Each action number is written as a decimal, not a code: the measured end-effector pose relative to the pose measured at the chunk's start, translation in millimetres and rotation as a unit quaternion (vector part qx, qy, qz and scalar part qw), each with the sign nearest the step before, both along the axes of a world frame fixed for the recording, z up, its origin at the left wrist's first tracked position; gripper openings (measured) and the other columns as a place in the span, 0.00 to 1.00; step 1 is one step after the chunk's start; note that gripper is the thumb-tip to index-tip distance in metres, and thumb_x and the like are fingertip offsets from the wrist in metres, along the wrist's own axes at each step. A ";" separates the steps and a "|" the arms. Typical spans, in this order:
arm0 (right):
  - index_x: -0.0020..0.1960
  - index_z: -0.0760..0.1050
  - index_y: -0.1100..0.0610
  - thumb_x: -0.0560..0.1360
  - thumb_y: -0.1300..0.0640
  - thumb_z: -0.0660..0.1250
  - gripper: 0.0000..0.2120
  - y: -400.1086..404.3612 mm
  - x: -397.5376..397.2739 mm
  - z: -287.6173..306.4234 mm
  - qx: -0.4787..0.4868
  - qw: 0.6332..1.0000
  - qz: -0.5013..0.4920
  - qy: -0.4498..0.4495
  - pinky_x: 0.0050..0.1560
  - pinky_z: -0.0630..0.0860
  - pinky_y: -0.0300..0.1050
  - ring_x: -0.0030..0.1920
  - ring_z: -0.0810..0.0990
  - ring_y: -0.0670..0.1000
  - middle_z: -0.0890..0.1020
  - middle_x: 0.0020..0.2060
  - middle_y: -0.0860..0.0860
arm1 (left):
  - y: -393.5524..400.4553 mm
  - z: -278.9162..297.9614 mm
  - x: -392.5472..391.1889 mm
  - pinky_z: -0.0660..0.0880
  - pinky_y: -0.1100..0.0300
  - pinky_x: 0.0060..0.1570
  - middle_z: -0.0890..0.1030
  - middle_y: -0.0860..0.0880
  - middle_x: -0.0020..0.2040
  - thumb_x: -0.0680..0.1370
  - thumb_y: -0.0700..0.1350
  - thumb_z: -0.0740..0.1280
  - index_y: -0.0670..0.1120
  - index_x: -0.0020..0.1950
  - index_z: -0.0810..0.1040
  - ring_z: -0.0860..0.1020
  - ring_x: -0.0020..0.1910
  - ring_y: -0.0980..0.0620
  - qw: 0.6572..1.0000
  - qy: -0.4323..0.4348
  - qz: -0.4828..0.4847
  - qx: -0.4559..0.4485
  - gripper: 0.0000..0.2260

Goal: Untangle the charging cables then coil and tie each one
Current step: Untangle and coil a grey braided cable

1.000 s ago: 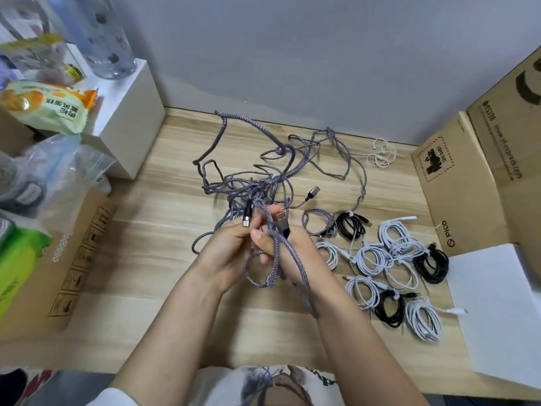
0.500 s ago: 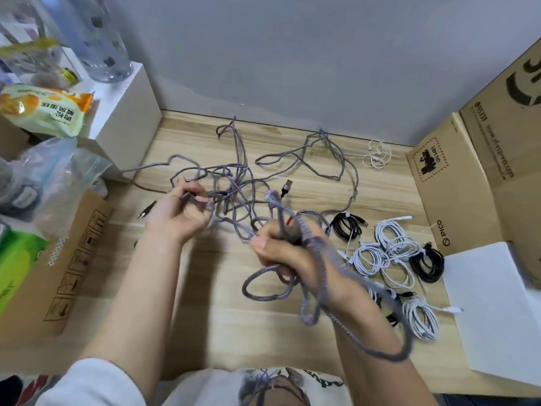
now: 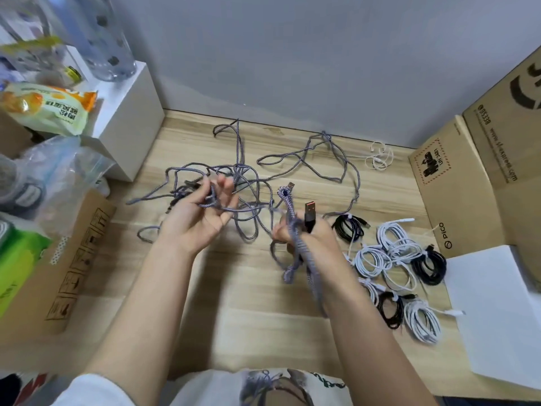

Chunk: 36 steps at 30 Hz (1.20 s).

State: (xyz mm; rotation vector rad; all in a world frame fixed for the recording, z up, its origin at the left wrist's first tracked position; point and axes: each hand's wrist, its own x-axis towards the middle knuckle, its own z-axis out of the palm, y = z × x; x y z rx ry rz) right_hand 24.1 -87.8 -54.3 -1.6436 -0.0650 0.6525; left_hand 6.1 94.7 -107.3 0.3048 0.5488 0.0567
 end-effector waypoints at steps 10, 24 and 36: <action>0.47 0.78 0.59 0.75 0.71 0.64 0.09 28.4 -1.8 -20.9 0.092 0.991 -0.101 -0.008 0.37 0.73 0.28 0.34 0.79 0.35 0.81 0.37 0.44 | -39.4 5.7 -4.2 0.81 0.50 0.39 0.84 0.42 0.43 0.44 0.33 0.83 0.37 0.45 0.81 0.84 0.42 0.48 0.997 -0.064 -0.047 -0.023 0.31; 0.41 0.81 0.52 0.71 0.75 0.62 0.20 14.3 -9.5 -16.3 0.153 0.961 -0.089 -0.213 0.46 0.75 0.35 0.39 0.81 0.44 0.83 0.34 0.44 | -37.9 -1.0 3.8 0.78 0.58 0.26 0.84 0.44 0.39 0.82 0.50 0.52 0.40 0.33 0.81 0.83 0.32 0.51 0.989 0.029 -0.125 0.074 0.26; 0.44 0.77 0.54 0.75 0.65 0.62 0.09 9.5 -6.5 -6.4 0.175 0.954 -0.105 -0.218 0.40 0.71 0.34 0.33 0.75 0.43 0.77 0.27 0.44 | -0.9 7.7 -15.1 0.63 0.67 0.18 0.68 0.50 0.20 0.73 0.61 0.61 0.45 0.26 0.73 0.66 0.16 0.55 0.907 -0.075 -0.408 0.076 0.24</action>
